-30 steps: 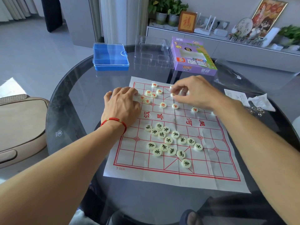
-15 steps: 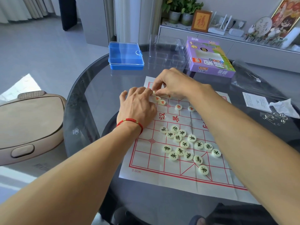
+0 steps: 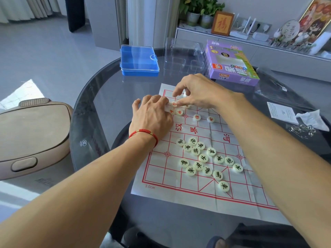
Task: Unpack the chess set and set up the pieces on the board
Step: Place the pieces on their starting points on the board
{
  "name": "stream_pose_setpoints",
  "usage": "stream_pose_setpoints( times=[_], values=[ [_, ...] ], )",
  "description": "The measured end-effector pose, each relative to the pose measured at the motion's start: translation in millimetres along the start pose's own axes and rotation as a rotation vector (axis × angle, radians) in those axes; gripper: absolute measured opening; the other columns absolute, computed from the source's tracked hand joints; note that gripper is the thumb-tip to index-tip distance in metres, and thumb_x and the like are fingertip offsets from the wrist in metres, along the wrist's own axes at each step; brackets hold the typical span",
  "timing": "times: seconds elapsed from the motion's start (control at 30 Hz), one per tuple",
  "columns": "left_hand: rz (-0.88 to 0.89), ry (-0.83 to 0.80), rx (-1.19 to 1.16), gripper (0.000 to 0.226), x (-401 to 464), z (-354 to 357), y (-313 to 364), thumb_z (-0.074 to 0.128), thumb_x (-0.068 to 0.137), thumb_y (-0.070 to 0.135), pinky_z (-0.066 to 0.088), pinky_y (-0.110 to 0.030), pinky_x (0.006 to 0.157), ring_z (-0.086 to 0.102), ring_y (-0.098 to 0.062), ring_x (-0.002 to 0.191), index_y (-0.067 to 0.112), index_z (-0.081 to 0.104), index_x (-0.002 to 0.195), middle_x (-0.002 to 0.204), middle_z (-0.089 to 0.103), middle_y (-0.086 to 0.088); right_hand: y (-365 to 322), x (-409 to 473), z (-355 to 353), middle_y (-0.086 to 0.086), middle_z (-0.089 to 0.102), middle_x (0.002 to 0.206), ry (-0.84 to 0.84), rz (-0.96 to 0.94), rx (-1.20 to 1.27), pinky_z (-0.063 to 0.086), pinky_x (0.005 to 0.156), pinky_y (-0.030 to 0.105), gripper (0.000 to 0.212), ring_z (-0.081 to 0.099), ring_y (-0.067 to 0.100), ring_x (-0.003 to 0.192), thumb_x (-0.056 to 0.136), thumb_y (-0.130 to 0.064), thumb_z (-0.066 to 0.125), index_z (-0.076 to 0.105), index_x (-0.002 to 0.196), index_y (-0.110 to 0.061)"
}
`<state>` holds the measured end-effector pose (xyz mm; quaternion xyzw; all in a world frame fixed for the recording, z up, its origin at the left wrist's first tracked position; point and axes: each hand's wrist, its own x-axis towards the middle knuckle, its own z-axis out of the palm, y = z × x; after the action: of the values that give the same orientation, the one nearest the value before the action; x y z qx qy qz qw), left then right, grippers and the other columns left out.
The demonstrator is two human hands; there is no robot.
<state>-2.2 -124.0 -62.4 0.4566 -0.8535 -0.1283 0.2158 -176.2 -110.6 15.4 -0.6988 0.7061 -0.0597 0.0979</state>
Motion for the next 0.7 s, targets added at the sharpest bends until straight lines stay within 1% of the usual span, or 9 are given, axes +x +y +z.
stream_pose_setpoints(
  times=[0.1, 0.2, 0.3, 0.37, 0.43, 0.5, 0.57, 0.63, 0.7],
  values=[
    [-0.004, 0.004, 0.0, 0.038, 0.1, 0.0, 0.2, 0.044, 0.094, 0.03, 0.019, -0.051, 0.118, 0.042, -0.022, 0.133, 0.026, 0.057, 0.129, 0.141, 0.054, 0.004, -2.0, 0.7, 3.7, -0.018, 0.045, 0.087, -0.002, -0.008, -0.012, 0.037, 0.078, 0.03, 0.029, 0.052, 0.013, 0.094, 0.088, -0.035, 0.08, 0.076, 0.115, -0.027],
    [-0.004, 0.003, -0.003, 0.036, 0.0, -0.2, 0.4, 0.044, 0.094, 0.03, 0.02, -0.051, 0.118, 0.043, -0.022, 0.132, 0.026, 0.058, 0.128, 0.14, 0.055, 0.004, -4.1, 1.8, 5.6, -0.02, 0.043, 0.085, -0.018, -0.011, 0.0, 0.036, 0.075, 0.028, 0.024, 0.052, 0.013, 0.093, 0.089, -0.035, 0.079, 0.076, 0.112, -0.03],
    [-0.001, 0.006, -0.006, 0.036, 0.2, -0.1, 0.0, 0.043, 0.094, 0.031, 0.02, -0.051, 0.118, 0.043, -0.021, 0.132, 0.026, 0.058, 0.126, 0.139, 0.056, 0.004, -3.4, 2.5, 5.8, -0.019, 0.044, 0.084, -0.016, -0.022, 0.003, 0.033, 0.062, 0.02, 0.019, 0.05, 0.005, 0.08, 0.089, -0.033, 0.079, 0.078, 0.107, -0.032],
    [-0.003, 0.007, -0.007, 0.035, 0.1, 0.0, 0.0, 0.043, 0.094, 0.03, 0.02, -0.051, 0.118, 0.042, -0.021, 0.132, 0.026, 0.058, 0.126, 0.139, 0.056, 0.004, -3.0, 2.5, 6.4, -0.019, 0.045, 0.083, -0.017, -0.031, 0.005, 0.031, 0.061, 0.017, 0.018, 0.047, -0.001, 0.076, 0.089, -0.031, 0.078, 0.078, 0.107, -0.032],
    [-0.004, 0.007, -0.01, 0.036, 0.2, -0.2, 0.0, 0.044, 0.094, 0.03, 0.02, -0.051, 0.118, 0.042, -0.021, 0.132, 0.026, 0.058, 0.127, 0.14, 0.056, 0.004, -1.4, 2.7, 6.5, -0.019, 0.05, 0.085, -0.011, -0.04, 0.008, 0.033, 0.062, 0.017, 0.021, 0.048, -0.002, 0.076, 0.089, -0.03, 0.079, 0.076, 0.109, -0.032],
    [-0.003, 0.0, -0.013, 0.037, 0.2, -0.2, -0.6, 0.044, 0.094, 0.03, 0.019, -0.052, 0.118, 0.041, -0.021, 0.134, 0.026, 0.057, 0.129, 0.142, 0.054, 0.004, 3.3, 2.4, 4.3, -0.017, 0.059, 0.091, 0.033, -0.035, 0.026, 0.037, 0.065, 0.018, 0.023, 0.051, -0.003, 0.076, 0.089, -0.028, 0.078, 0.075, 0.111, -0.031],
    [-0.005, -0.01, -0.017, 0.038, 0.6, 0.2, -1.0, 0.044, 0.095, 0.032, 0.018, -0.052, 0.119, 0.04, -0.021, 0.136, 0.027, 0.056, 0.131, 0.144, 0.052, 0.004, 10.8, 1.5, 0.0, -0.011, 0.067, 0.096, 0.099, -0.013, 0.055, 0.041, 0.07, 0.023, 0.017, 0.053, -0.003, 0.075, 0.09, -0.024, 0.076, 0.076, 0.106, -0.029],
    [-0.006, -0.018, -0.018, 0.039, 0.6, 0.4, -1.3, 0.044, 0.095, 0.033, 0.017, -0.052, 0.119, 0.039, -0.021, 0.137, 0.028, 0.055, 0.133, 0.146, 0.051, 0.005, 17.1, 0.4, -2.9, -0.007, 0.07, 0.096, 0.128, 0.014, 0.059, 0.045, 0.072, 0.029, 0.012, 0.056, 0.0, 0.075, 0.091, -0.023, 0.075, 0.077, 0.102, -0.028],
    [-0.007, -0.018, -0.018, 0.039, 0.6, 0.4, -1.3, 0.045, 0.096, 0.033, 0.017, -0.052, 0.12, 0.039, -0.021, 0.137, 0.028, 0.055, 0.133, 0.146, 0.05, 0.005, 18.3, -1.0, -3.1, -0.007, 0.071, 0.094, 0.115, 0.025, 0.03, 0.048, 0.073, 0.032, 0.012, 0.06, 0.006, 0.08, 0.091, -0.024, 0.075, 0.078, 0.103, -0.027]
  ],
)
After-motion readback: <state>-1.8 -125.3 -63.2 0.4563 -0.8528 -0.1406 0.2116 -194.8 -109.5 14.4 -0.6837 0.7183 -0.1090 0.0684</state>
